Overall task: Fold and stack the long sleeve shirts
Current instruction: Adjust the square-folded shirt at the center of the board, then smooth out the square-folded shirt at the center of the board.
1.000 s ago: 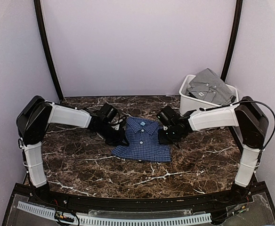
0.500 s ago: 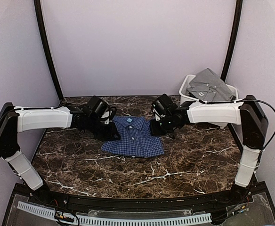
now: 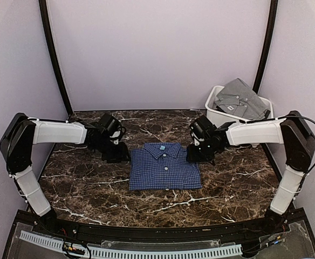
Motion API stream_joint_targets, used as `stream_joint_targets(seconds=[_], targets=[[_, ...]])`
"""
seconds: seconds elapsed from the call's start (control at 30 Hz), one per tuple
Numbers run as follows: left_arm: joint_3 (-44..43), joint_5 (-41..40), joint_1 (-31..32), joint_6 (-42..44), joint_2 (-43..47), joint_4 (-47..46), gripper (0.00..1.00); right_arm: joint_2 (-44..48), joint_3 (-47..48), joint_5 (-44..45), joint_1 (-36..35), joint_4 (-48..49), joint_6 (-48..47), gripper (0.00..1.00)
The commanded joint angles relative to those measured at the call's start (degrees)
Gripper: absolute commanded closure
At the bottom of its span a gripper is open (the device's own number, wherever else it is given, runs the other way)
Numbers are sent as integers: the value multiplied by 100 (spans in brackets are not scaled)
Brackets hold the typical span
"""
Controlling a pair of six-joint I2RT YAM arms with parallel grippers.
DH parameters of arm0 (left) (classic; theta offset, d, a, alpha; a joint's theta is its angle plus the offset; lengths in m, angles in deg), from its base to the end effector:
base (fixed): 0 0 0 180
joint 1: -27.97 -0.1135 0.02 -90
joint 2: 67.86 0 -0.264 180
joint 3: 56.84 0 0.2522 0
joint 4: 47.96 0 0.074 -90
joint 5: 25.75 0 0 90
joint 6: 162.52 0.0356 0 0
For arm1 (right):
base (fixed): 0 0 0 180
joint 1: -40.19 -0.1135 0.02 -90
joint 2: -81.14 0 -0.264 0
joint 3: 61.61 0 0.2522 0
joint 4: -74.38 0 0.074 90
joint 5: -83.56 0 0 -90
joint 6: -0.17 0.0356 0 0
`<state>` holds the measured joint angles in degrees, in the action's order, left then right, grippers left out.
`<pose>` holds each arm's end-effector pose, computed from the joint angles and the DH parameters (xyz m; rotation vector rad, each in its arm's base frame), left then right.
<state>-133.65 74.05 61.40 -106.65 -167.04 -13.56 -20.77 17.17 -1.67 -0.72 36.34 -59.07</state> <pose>0.2930 -0.2007 0.1869 0.0522 2.6818 -0.6359 0.2734 0.2330 0.1768 -0.2076 2.6610 0.3115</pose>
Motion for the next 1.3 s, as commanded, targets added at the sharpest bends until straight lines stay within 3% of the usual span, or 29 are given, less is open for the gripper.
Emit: stream_joint_targets(seconds=[0.0,0.3,0.53,0.67,0.9,1.07,1.27], targets=[[-364,325,-49,206,-108,-146,56,253,360,395,-159,-106,-3,48],[-935,459,-47,285,-674,-261,77,-323,951,445,-289,100,-91,67],[-1230,708,-100,333,-1235,-452,82,-966,911,194,121,471,-96,75],[-1381,745,-205,334,-1522,-499,83,-1263,899,105,299,569,-103,73],[-1576,602,-465,511,-1693,-215,80,-997,948,229,376,427,-153,57],[-1661,570,-486,601,-1401,-42,73,-618,1079,437,236,126,-215,56],[-1015,829,-504,445,-789,-144,63,-137,723,548,8,83,-156,57]])
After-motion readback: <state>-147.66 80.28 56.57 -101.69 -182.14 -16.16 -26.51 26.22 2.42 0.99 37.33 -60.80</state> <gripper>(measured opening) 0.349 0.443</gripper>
